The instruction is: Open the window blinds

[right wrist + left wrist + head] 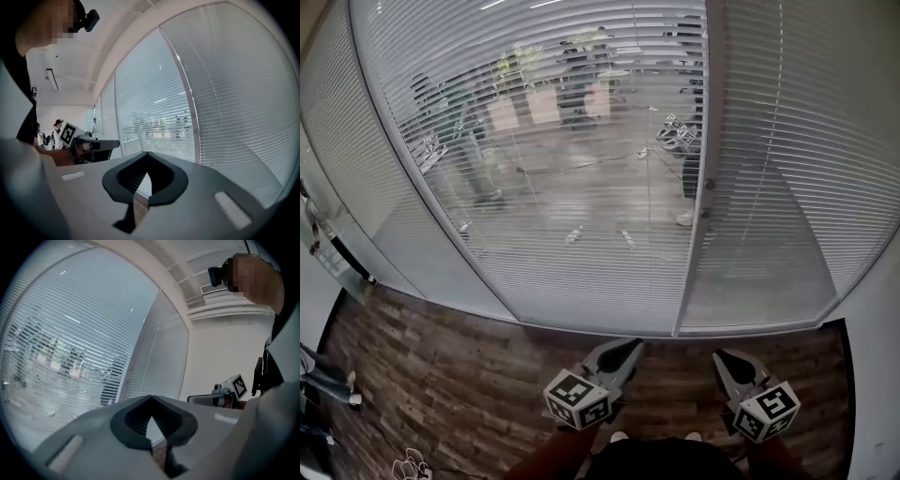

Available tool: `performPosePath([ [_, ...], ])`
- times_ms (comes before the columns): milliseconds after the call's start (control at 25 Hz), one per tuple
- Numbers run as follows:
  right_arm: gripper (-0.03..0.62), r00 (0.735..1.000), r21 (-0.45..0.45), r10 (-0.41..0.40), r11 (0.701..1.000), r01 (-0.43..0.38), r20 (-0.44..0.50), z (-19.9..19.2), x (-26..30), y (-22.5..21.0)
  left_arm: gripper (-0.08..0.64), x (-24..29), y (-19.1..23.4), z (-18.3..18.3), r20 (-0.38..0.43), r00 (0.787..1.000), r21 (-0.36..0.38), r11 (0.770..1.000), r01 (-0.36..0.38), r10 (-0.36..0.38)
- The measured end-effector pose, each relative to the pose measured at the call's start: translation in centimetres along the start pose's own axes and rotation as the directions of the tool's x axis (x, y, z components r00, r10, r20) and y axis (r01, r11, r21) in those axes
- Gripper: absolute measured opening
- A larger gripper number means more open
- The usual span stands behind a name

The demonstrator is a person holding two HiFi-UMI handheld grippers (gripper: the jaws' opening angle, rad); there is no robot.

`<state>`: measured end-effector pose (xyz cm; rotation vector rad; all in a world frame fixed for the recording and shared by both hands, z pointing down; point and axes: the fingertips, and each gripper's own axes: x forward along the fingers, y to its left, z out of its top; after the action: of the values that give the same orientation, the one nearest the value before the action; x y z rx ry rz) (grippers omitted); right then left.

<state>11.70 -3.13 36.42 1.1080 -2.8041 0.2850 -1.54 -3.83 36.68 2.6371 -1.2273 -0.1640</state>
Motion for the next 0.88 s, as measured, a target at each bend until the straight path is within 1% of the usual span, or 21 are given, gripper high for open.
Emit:
performPosePath([
  [200,0.023,1.000,0.014,0.004,1.000,-0.004,0.009,-0.6,-0.3,-1.4,0.000,0.9,-0.9,-1.0,-0.034,0.999,0.006,1.000,-0.013,0.013],
  [400,0.023,1.000,0.030,0.004,1.000,-0.004,0.016,-0.1,-0.2,-2.1,0.000,1.3,-0.7,-0.1,-0.030,0.999,0.017,0.999,-0.029,0.029],
  [680,0.023,1.000,0.037,-0.009,0.999,0.008,0.015,-0.4,-0.4,-2.3,0.000,1.6,-1.0,-0.3,-0.039,0.999,0.019,1.000,-0.016,0.017],
  [880,0.023,1.000,0.042,-0.010,0.999,0.009,0.023,-0.3,-0.2,-2.2,0.000,1.6,-0.7,0.2,-0.029,0.999,0.016,1.000,-0.014,0.014],
])
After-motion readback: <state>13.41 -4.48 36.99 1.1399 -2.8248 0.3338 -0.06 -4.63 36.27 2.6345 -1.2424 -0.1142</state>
